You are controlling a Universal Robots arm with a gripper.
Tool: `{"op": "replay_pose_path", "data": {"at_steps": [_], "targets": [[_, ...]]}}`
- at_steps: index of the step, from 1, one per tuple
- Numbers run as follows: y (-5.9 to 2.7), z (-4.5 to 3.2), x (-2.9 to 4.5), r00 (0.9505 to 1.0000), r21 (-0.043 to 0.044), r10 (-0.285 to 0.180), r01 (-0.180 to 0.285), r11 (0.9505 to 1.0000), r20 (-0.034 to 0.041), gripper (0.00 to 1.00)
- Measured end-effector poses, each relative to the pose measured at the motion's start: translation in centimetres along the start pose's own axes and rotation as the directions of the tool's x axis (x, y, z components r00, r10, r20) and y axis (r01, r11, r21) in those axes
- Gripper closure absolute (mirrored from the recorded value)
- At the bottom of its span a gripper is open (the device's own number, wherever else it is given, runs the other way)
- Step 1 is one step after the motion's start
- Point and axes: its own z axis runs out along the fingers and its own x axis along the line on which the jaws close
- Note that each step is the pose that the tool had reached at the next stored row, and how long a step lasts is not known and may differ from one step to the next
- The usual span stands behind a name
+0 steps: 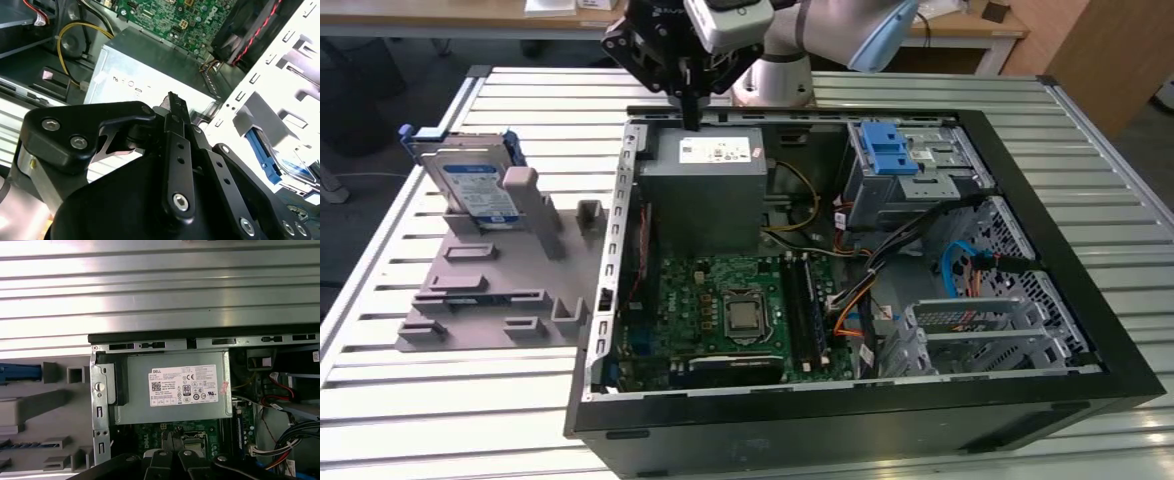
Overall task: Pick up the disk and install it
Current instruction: 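Reach for the disk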
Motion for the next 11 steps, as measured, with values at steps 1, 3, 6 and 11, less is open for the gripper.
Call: {"op": "replay_pose_path", "data": {"at_steps": [1,3,6,11], "targets": [[0.00,0.01,0.08,1.0000,-0.0001,0.000,0.000,1.0000,0.0001,0.89],[-0.02,0.01,0.29,1.0000,0.0000,0.000,0.000,1.0000,0.0000,0.89],[-0.05,0.02,0.61,1.0000,0.0000,0.000,0.000,1.0000,0.0000,0.89],[-0.08,0.04,1.02,1.0000,-0.0001,0.000,0.000,1.0000,0.0001,0.89]]}}
